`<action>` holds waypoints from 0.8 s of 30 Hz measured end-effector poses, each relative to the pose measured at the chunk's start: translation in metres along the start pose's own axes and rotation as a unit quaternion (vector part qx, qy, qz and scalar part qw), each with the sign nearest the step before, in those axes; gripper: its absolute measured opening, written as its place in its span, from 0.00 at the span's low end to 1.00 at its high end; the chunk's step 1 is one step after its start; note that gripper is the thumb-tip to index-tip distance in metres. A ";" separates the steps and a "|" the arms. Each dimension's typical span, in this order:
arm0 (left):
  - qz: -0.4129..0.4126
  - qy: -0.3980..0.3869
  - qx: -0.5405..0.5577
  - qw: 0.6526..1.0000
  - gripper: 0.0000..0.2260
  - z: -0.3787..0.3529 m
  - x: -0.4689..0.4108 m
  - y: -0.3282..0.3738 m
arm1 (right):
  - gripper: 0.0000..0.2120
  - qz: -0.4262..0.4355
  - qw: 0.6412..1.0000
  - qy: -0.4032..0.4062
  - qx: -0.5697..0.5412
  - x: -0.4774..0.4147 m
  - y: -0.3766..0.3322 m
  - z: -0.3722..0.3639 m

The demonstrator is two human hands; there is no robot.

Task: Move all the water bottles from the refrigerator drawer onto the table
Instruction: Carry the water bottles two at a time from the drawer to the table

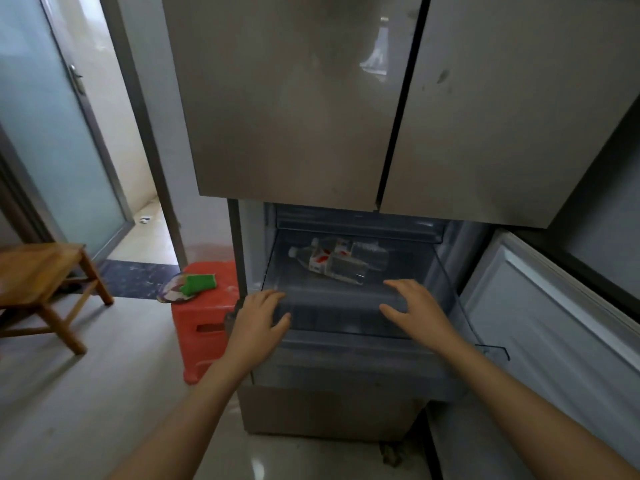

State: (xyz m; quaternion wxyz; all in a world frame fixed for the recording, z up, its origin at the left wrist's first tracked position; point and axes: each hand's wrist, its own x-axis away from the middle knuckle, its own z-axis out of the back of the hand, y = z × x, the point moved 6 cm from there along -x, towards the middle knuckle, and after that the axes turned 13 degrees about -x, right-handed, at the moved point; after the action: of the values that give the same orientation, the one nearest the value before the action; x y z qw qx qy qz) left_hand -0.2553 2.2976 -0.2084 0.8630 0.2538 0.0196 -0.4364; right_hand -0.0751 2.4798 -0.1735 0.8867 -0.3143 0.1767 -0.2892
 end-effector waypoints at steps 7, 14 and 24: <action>-0.010 -0.019 -0.063 0.998 0.18 -0.022 -0.022 -0.016 | 0.26 -0.051 0.996 -0.058 0.049 -0.051 0.018 -0.037; 0.020 -0.018 -0.048 0.998 0.28 -0.025 -0.020 -0.020 | 0.28 -0.067 0.986 -0.127 0.089 -0.102 0.042 -0.073; 0.132 0.009 0.122 0.984 0.32 -0.017 -0.023 -0.026 | 0.30 -0.077 0.978 -0.129 0.144 -0.184 0.089 -0.093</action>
State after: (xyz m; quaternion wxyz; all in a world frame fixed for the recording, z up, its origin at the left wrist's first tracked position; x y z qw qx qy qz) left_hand -0.2866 2.3092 -0.2281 0.8752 0.3618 -0.0594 -0.3156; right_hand -0.2266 2.6089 -0.2769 0.9130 -0.2308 -0.0074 -0.3364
